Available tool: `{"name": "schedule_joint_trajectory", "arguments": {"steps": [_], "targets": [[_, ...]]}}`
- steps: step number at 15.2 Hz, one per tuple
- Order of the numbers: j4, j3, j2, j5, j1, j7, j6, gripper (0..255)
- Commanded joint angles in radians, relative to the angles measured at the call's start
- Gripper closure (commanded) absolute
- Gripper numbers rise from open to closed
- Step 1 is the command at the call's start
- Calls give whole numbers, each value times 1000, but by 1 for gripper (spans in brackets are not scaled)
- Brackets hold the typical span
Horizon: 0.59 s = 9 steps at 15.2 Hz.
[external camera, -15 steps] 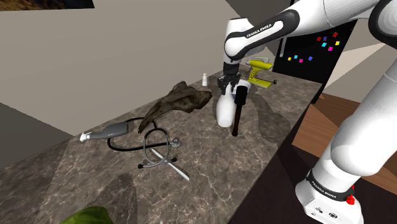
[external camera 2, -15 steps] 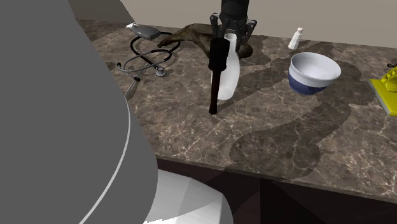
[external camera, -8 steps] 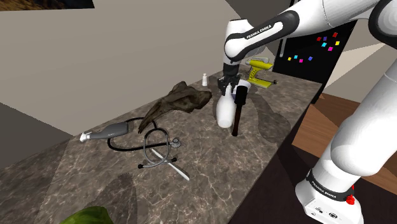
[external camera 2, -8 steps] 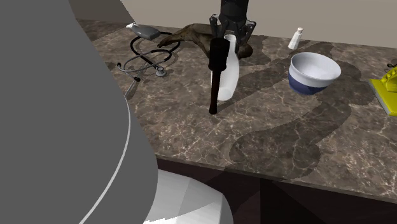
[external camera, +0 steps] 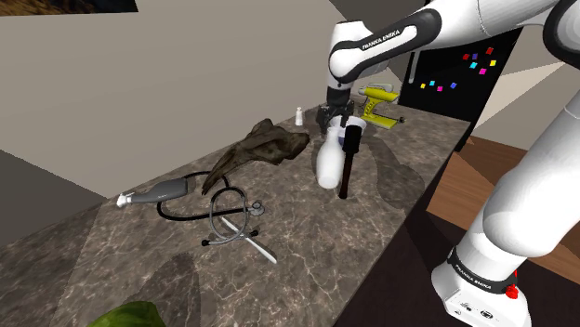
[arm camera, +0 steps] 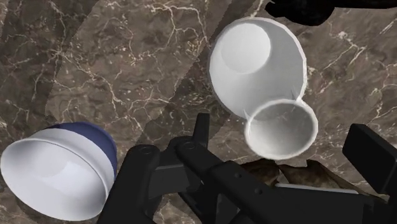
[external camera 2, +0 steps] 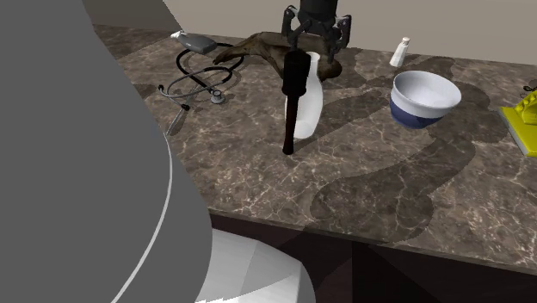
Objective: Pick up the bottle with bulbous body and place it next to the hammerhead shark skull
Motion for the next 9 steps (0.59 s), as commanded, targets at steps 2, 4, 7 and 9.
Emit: {"name": "schedule_joint_trajectory", "arguments": {"steps": [2, 4, 7, 9], "targets": [[54, 4, -29, -2, 3, 6, -84, 0], [54, 4, -29, -2, 3, 6, -84, 0], [54, 4, -29, -2, 3, 6, -84, 0], [54, 4, -29, -2, 3, 6, -84, 0]]}}
